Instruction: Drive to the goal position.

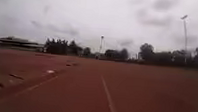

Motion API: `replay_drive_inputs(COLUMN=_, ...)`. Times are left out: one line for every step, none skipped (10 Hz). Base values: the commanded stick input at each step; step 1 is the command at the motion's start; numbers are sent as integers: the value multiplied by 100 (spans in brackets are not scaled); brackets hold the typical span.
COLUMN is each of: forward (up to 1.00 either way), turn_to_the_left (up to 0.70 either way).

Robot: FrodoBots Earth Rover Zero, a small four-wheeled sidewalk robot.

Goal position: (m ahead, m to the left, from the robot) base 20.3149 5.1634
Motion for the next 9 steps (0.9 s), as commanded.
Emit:
replay_drive_inputs(forward=50, turn_to_the_left=0)
replay_drive_inputs(forward=50, turn_to_the_left=0)
replay_drive_inputs(forward=50, turn_to_the_left=0)
replay_drive_inputs(forward=50, turn_to_the_left=0)
replay_drive_inputs(forward=50, turn_to_the_left=0)
replay_drive_inputs(forward=50, turn_to_the_left=0)
replay_drive_inputs(forward=50, turn_to_the_left=0)
replay_drive_inputs(forward=50, turn_to_the_left=0)
replay_drive_inputs(forward=50, turn_to_the_left=0)
